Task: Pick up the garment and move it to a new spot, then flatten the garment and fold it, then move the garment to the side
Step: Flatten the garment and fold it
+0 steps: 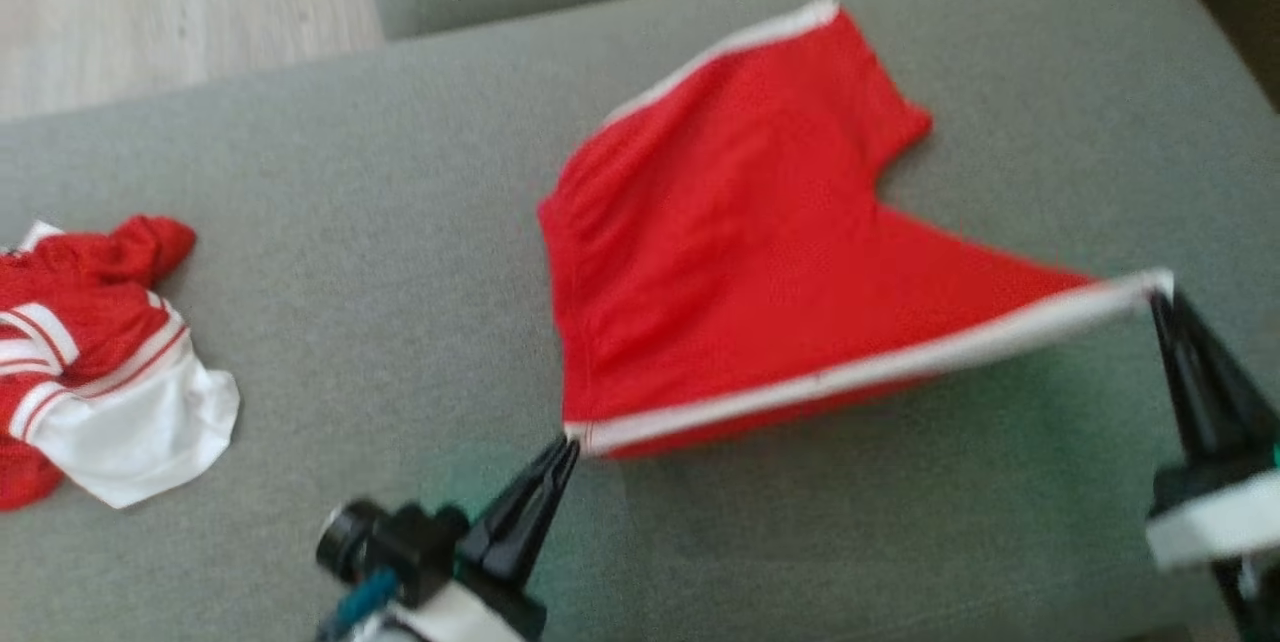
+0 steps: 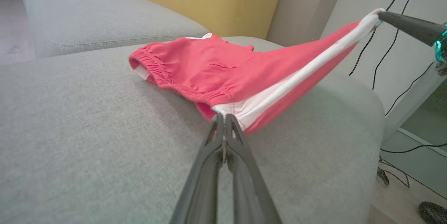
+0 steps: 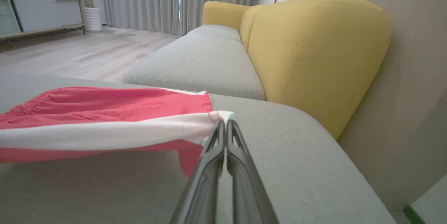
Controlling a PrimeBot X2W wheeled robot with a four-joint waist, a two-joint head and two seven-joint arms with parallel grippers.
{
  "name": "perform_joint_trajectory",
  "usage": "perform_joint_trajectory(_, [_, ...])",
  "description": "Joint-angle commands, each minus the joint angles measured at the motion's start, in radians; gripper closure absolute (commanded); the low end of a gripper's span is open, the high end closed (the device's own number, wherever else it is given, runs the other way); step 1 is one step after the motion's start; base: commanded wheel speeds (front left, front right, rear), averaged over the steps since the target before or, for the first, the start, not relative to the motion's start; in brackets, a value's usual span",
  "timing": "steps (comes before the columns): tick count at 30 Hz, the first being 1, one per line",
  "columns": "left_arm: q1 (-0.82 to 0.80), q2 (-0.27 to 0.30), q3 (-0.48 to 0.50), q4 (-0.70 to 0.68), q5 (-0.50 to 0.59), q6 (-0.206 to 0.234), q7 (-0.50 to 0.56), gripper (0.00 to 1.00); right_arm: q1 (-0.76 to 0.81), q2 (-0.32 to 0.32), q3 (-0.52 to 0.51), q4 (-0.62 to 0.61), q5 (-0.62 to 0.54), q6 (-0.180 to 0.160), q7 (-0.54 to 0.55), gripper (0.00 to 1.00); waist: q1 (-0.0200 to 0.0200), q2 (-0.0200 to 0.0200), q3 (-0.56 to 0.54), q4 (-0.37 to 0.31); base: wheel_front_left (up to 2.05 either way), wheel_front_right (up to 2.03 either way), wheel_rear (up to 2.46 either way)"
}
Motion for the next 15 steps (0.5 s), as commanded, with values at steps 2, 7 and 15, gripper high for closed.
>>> perform_joint_trajectory(2, [0.029, 0.013, 0.068, -0.058, 0.014, 0.021, -0.005, 1.0, 0.06, -0.013, -0.018, -0.065, 0.018, 0.007, 0.007, 1.0, 0.0004, 0.0, -0.044, 0.003, 0.0, 0.0, 0.0])
perform_joint_trajectory(7, [0.169, 0.025, 0.098, -0.136, 0.029, 0.042, -0.005, 1.0, 0.217, 0.001, -0.063, -0.156, 0.031, 0.007, 0.024, 1.0, 0.0004, 0.0, -0.094, 0.004, 0.0, 0.0, 0.0])
perform_joint_trajectory(15, [0.255, 0.04, 0.102, -0.229, 0.018, 0.063, -0.002, 1.0, 0.312, 0.03, -0.139, -0.286, 0.016, 0.007, 0.065, 1.0, 0.0004, 0.0, -0.131, 0.015, 0.0, 0.0, 0.0])
